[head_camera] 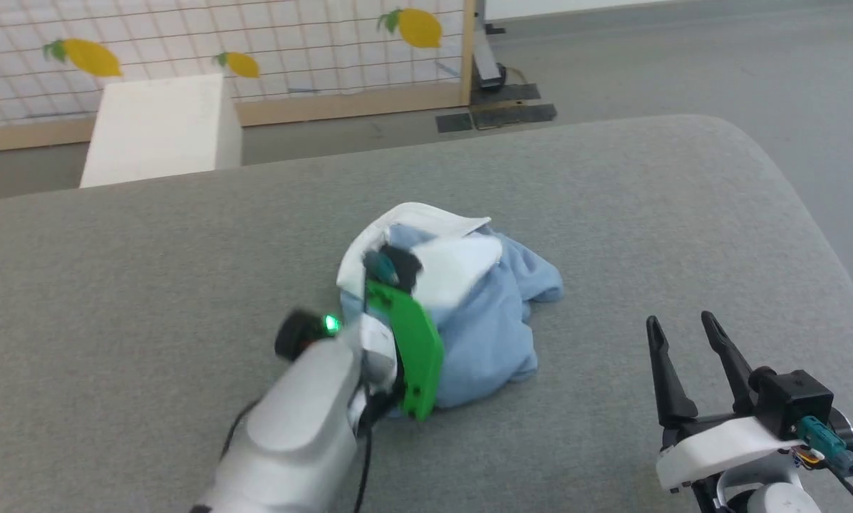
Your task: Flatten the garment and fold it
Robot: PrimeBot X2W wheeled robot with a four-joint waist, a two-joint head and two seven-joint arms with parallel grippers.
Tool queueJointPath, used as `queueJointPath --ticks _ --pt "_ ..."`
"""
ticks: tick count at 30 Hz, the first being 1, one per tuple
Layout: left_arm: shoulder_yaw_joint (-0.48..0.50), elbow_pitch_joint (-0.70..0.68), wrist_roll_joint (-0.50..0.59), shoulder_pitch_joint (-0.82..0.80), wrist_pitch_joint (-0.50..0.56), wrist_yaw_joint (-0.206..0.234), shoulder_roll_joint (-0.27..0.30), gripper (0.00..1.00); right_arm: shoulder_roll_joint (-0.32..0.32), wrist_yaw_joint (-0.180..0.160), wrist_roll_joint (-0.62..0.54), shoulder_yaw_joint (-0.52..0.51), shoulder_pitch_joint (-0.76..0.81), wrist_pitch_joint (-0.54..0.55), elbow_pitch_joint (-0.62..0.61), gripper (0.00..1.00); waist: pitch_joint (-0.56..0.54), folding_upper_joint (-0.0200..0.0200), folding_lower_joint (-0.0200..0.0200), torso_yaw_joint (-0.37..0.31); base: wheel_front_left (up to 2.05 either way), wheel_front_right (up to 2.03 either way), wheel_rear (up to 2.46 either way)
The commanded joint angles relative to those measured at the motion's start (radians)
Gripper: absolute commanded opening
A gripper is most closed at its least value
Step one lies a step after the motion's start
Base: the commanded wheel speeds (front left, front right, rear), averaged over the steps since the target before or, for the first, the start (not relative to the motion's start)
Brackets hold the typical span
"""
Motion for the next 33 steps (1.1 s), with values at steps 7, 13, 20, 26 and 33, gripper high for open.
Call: queueJointPath --ticks 7,13,20,26,33 --pt "-0.044 0.003 -0.053 0.050 0.150 -0.006 0.009 1.00 0.000 -0.002 0.019 0.003 0.007 0.005 -0.004 1.00 0.029 0.0000 0.0001 0.015 0.00 0.00 0.00" --pt "0.018 -0.136 -0.029 0.046 -0.083 0.038 0.032 1.00 0.000 -0.002 0.022 -0.001 -0.004 -0.001 -0.003 1.00 0.033 0.0000 0.0001 0.052 0.00 0.00 0.00" --pt "0.114 -0.301 0.055 0.077 -0.450 0.154 0.081 1.00 0.000 -0.002 0.024 0.001 -0.009 -0.008 0.000 1.00 0.028 0.0000 0.0001 0.078 0.00 0.00 0.00" --pt "0.132 -0.341 0.063 0.182 -0.480 0.207 0.122 1.00 0.000 -0.002 0.023 0.004 -0.009 -0.010 0.002 1.00 0.025 0.0000 0.0001 0.082 0.00 0.00 0.00" --pt "0.110 -0.354 0.024 0.332 -0.372 0.218 0.160 1.00 0.000 -0.002 0.025 0.006 -0.011 -0.011 -0.001 1.00 0.034 0.0000 0.0001 0.070 0.00 0.00 0.00"
